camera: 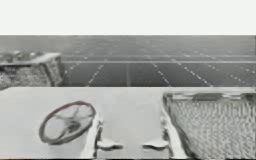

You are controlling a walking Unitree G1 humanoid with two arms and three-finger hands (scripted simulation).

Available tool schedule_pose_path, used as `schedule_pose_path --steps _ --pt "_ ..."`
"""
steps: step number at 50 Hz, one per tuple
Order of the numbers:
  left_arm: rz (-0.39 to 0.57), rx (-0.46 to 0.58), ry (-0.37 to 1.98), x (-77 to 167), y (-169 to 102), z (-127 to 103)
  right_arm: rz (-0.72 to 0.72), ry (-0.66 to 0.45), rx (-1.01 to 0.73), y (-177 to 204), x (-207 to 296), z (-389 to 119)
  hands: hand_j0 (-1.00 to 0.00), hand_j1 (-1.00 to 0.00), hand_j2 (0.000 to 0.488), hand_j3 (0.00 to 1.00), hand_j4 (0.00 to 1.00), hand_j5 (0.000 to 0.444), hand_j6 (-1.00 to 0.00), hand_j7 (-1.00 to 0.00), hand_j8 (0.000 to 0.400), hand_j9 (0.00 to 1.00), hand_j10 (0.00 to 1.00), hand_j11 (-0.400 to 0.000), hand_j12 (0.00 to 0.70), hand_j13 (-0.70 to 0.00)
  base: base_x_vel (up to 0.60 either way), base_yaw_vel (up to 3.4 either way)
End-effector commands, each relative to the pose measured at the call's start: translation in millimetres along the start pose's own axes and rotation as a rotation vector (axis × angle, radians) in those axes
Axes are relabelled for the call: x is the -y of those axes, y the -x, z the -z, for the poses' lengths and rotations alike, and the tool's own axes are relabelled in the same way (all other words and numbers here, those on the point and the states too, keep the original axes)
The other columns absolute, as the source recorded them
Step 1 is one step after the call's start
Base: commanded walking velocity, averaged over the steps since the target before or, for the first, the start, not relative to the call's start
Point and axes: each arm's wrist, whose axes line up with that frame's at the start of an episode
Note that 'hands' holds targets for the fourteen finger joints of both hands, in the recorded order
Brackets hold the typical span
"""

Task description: Pick up and drop off the object

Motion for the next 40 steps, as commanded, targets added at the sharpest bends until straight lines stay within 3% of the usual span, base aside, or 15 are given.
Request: schedule_pose_path --steps 1,6,10,14,16,22,24,27,29,30,31,32,34,36,40 --pt "-0.224 0.132 0.106 27 -57 6 0.22 0.153 0.232 -46 -6 41 0.0 0.0 0.0 0.0 0.0 0.0 0.0 0.0 0.0 0.0 0.0 0.0 0.0 0.0 0.0 0.0" --pt "-0.259 0.063 0.073 -17 -64 -13 0.218 0.147 0.234 -12 -21 44 0.0 0.0 0.0 0.0 0.0 0.0 0.0 0.0 0.0 0.0 0.0 0.0 0.0 0.0 0.0 0.0" --pt "-0.246 0.042 -0.491 -43 -74 -43 0.22 0.142 0.23 -9 -20 41 0.0 0.0 0.0 0.0 0.0 0.0 0.0 0.0 0.0 0.0 0.0 0.0 0.0 0.0 0.0 0.0" --pt "-0.231 0.052 -0.984 -43 -68 -72 0.223 0.142 0.236 -17 -25 44 0.0 0.0 0.0 0.0 0.0 0.0 0.0 0.0 0.0 0.0 0.0 0.0 0.0 0.0 0.0 0.0" --pt "-0.167 0.03 -1.139 -46 -77 -77 0.23 0.138 0.233 -18 -28 42 0.0 0.0 0.0 0.0 0.0 0.0 0.0 0.0 0.0 0.0 0.0 0.0 0.0 0.0 0.0 0.0" --pt "-0.036 -0.184 -1.307 -70 -82 -43 0.238 0.11 0.238 -14 -25 40 0.0 0.0 0.0 0.0 0.0 0.0 0.0 0.0 0.0 0.0 0.0 0.0 0.0 0.0 0.0 0.0" --pt "-0.018 -0.219 -1.297 -63 -91 -23 0.225 0.102 0.234 -21 -29 41 0.0 0.0 0.0 0.0 0.0 0.0 0.0 0.0 0.0 0.0 0.0 0.0 0.0 0.0 0.0 0.0" --pt "-0.04 -0.231 -1.264 -78 -84 -6 0.219 0.107 0.236 -18 -27 43 0.0 0.0 0.0 0.0 0.0 0.0 0.0 0.0 0.0 0.0 0.0 0.0 0.0 0.0 0.0 0.0" --pt "-0.044 -0.257 -1.247 -82 -99 1 0.214 0.116 0.251 -16 -30 40 0.0 -0.26 0.128 0.0 0.0 0.0 0.0 -0.26 0.103 0.0 0.0 0.0 0.18 0.0 0.0 0.0" --pt "-0.063 -0.257 -1.237 -82 -94 11 0.203 0.107 0.24 -22 -30 44 0.0 -0.28 0.142 0.0 0.0 0.0 0.0 -0.28 0.113 0.0 0.0 0.0 0.198 0.0 0.0 0.0" --pt "-0.103 -0.233 -1.186 -85 -86 22 0.211 0.096 0.241 -17 -24 40 -0.08 -1.0 0.461 0.0 0.0 0.0 -0.08 -1.0 0.4 0.0 0.0 0.0 0.7 0.0 0.0 0.0" --pt "-0.098 -0.235 -1.123 -83 -89 27 0.192 0.107 0.233 -13 -23 41 -1.0 -1.0 0.0 0.0 0.0 0.0 -1.0 -1.0 0.4 0.0 0.0 0.0 0.7 0.0 0.0 0.0" --pt "-0.126 -0.219 -1.113 -81 -85 32 0.208 0.106 0.236 -7 -19 39 -1.0 -1.0 0.0 0.0 0.0 0.0 -1.0 -1.0 0.4 0.0 0.0 0.0 0.7 0.0 0.0 0.0" --pt "-0.087 -0.268 -1.085 -81 -84 2 0.192 0.094 0.245 -9 -30 45 -1.0 -1.0 0.0 0.0 0.0 0.0 -1.0 -1.0 0.4 0.0 0.0 0.0 0.7 0.0 0.0 0.0" --pt "-0.199 -0.204 -1.022 -61 -62 -26 0.176 0.099 0.239 -10 -25 36 -1.0 -1.0 0.0 0.0 0.0 0.0 -1.0 -1.0 0.4 0.0 0.0 0.0 0.7 0.0 0.0 0.0"
